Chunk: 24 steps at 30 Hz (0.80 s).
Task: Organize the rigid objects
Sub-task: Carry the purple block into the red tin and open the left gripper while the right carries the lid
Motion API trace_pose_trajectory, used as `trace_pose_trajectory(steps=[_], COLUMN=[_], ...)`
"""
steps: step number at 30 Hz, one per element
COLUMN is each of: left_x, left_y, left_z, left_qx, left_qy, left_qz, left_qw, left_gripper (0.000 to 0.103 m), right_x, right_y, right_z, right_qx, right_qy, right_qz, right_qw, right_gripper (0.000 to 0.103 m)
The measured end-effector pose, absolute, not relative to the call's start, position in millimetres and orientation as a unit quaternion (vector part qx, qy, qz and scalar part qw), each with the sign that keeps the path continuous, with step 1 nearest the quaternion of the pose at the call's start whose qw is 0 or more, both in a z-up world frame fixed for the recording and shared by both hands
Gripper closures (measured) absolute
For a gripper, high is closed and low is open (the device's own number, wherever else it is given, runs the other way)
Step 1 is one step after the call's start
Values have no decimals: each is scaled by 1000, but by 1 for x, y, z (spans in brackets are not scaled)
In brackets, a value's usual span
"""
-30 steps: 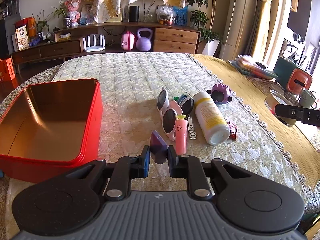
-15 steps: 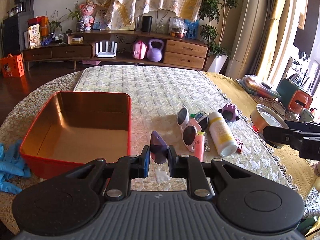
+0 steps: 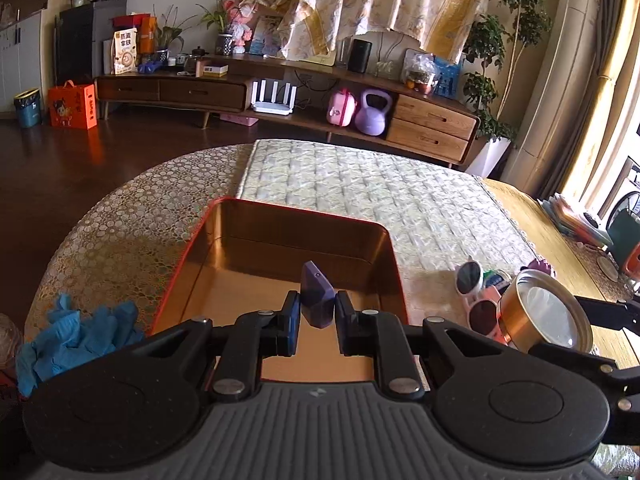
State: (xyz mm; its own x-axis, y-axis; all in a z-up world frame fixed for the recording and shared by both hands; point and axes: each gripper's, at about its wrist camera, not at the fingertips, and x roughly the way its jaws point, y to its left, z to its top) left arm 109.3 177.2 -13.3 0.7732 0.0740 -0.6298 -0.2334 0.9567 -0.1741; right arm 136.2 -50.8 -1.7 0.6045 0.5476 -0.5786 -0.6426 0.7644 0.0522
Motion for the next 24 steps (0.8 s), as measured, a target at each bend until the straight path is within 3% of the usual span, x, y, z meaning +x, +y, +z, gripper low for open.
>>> trace_pose_trajectory(steps=[24], left_x=[222], left_y=[244], left_z=[-62], left_qx=[-111], left_qy=[407], left_qz=[95], left_qw=[901], left_gripper=[85], right_x=[192], right_y=[89], right_z=[-60], right_qx=[-218], right_qy=[330], right_qz=[392], right_qw=[830], right_gripper=[28])
